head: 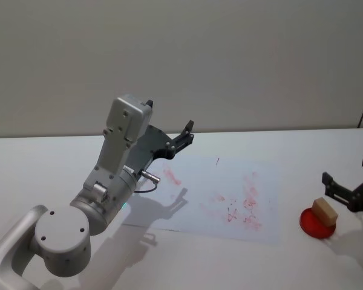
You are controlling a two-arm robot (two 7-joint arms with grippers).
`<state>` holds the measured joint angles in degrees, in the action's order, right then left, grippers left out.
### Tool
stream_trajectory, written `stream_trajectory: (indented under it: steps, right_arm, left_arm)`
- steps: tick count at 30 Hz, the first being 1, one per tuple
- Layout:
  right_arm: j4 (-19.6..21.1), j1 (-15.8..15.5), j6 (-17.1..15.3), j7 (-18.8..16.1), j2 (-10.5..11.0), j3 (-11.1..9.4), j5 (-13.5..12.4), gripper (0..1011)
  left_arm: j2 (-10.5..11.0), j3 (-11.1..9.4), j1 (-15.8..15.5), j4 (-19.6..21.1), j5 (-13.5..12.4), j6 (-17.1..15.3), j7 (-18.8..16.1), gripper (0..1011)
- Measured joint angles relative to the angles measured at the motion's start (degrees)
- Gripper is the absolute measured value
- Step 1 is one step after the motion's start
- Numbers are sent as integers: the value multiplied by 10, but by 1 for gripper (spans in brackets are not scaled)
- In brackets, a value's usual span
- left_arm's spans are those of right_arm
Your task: Use the one hand to pick up the stamp and affix it onto the A4 paper.
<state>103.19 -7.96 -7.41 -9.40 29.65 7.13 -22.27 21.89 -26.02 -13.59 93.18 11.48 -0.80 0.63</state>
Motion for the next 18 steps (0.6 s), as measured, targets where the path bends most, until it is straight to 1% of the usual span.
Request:
stream_trajectory:
  steps: [6, 10, 11, 18]
  right_arm:
    - [-1, -5, -21, -21, 13, -3, 4, 1001]
    - [-3, -8, -37, -33, 20, -3, 12, 1001]
    - [-5, -9, -45, -38, 23, -3, 18, 1001]
    - [-9, -12, -68, -50, 26, 3, 36, 1001]
  left_arm:
    - [0, 0, 0, 0, 0, 0, 0, 1001]
    - [0, 0, 0, 0, 0, 0, 0, 1001]
    - [0, 0, 0, 0, 0, 0, 0, 1001]
    - [0, 0, 0, 0, 0, 0, 0, 1001]
